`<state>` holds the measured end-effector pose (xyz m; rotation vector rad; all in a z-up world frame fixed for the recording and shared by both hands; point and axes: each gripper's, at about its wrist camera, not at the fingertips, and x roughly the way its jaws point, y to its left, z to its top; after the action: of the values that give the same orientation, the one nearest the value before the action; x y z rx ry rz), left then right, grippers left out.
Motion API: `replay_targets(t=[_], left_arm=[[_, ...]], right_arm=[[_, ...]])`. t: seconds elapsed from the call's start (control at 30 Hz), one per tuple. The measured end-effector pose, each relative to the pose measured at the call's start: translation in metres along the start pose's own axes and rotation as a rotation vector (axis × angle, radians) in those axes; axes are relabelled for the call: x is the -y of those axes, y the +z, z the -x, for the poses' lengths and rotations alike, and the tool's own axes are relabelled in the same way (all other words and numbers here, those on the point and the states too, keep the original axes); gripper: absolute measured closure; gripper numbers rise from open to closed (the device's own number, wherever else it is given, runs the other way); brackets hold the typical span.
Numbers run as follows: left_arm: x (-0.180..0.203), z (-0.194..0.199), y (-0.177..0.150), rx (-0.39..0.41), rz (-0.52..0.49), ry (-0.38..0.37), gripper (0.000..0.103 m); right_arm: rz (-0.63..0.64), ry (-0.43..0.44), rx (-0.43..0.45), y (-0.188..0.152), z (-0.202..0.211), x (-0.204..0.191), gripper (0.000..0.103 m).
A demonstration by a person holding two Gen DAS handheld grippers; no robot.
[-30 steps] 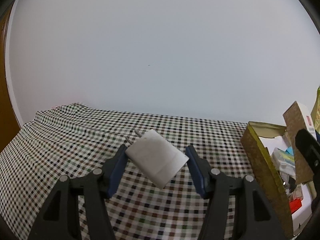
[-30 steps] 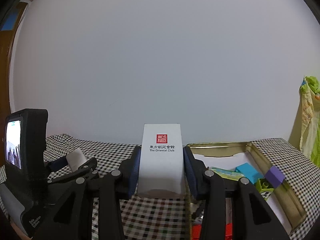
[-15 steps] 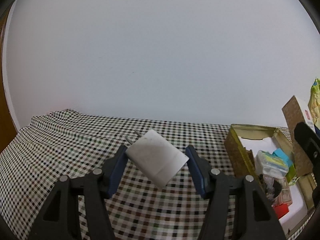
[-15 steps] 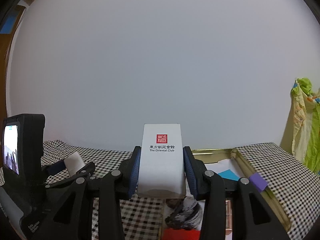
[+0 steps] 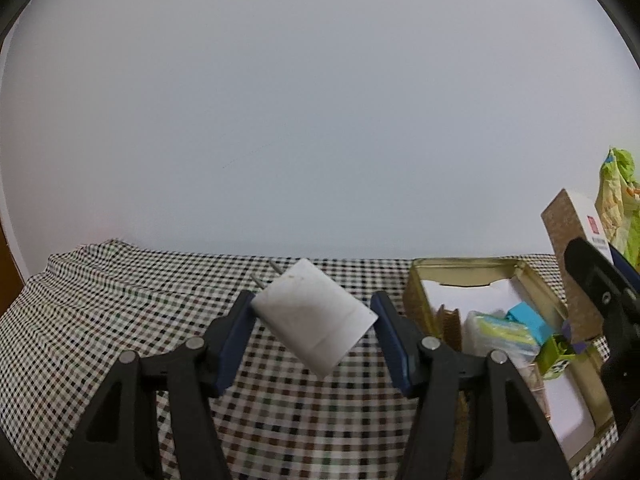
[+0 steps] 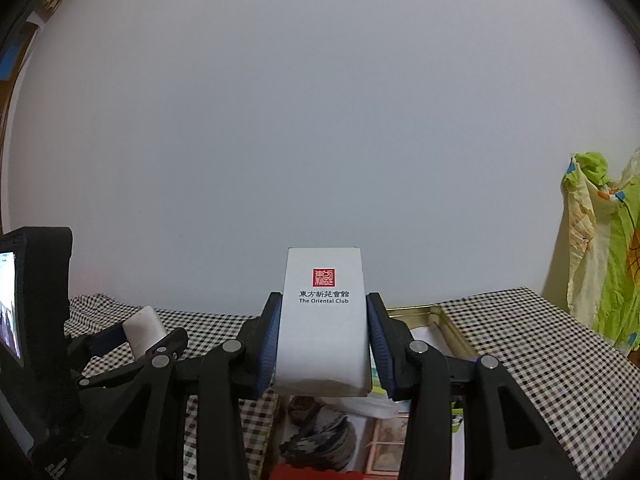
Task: Organize rigid objects
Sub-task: 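Carry the charger in the left gripper and box in the right over the tin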
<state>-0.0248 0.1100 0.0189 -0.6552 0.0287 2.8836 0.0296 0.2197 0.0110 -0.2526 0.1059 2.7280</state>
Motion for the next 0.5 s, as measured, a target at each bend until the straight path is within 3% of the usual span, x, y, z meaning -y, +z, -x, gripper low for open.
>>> replay_targets(t=[0.5], left_arm=[[0.039, 0.005, 0.01, 0.021, -0.041, -0.036, 0.044]], right_arm=[[0.003, -0.059, 0.025, 0.005, 0.015, 0.019, 0.059]])
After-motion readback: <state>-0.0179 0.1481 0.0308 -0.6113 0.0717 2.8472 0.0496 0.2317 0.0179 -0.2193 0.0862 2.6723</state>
